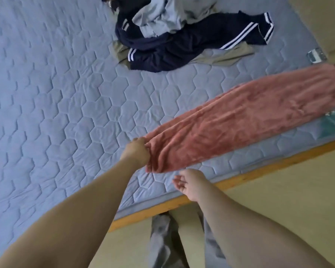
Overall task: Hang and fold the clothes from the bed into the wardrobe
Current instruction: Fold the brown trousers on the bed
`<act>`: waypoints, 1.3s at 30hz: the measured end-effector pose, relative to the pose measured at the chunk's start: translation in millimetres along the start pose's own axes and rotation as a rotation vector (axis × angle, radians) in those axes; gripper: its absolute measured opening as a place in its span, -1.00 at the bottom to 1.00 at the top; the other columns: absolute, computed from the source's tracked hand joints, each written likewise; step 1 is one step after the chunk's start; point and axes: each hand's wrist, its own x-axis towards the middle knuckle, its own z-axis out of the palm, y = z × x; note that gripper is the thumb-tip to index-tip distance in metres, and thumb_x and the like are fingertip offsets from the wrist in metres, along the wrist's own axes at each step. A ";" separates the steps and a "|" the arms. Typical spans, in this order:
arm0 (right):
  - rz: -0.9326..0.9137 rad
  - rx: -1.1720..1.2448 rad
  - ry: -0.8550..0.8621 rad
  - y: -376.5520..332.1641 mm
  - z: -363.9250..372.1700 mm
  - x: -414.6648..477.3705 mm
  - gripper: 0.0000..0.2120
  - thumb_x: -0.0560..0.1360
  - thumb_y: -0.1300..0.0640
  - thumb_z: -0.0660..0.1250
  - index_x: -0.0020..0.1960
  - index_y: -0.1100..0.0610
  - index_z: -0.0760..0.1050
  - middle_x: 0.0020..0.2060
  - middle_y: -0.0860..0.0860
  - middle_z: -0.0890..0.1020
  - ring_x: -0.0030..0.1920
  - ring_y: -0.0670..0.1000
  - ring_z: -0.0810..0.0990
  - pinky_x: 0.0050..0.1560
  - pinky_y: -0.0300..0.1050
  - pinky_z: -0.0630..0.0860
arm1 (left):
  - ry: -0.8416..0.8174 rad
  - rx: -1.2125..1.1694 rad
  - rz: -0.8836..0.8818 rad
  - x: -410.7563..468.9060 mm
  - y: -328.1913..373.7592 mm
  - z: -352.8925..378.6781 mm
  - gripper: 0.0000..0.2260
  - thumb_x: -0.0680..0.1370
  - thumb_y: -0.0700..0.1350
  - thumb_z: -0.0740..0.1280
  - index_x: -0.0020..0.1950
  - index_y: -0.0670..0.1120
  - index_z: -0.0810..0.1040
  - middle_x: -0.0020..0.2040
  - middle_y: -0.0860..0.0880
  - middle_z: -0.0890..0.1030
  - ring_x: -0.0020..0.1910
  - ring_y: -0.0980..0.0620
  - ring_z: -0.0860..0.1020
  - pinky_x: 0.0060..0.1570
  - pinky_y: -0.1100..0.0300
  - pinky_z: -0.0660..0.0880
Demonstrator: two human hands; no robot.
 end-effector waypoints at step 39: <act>-0.161 -0.086 0.009 49.3 117.1 110.0 -0.66 0.68 -0.06 0.18 0.10 0.15 0.61 -0.26 -0.03 0.57 -0.39 -0.05 0.53 -0.45 -0.27 0.34 | -0.004 -0.817 -0.206 134.4 -86.2 65.9 -0.80 0.45 -0.01 0.51 -0.09 -0.11 0.62 -0.19 -0.12 0.67 -0.19 -0.14 0.68 -0.05 -0.14 0.67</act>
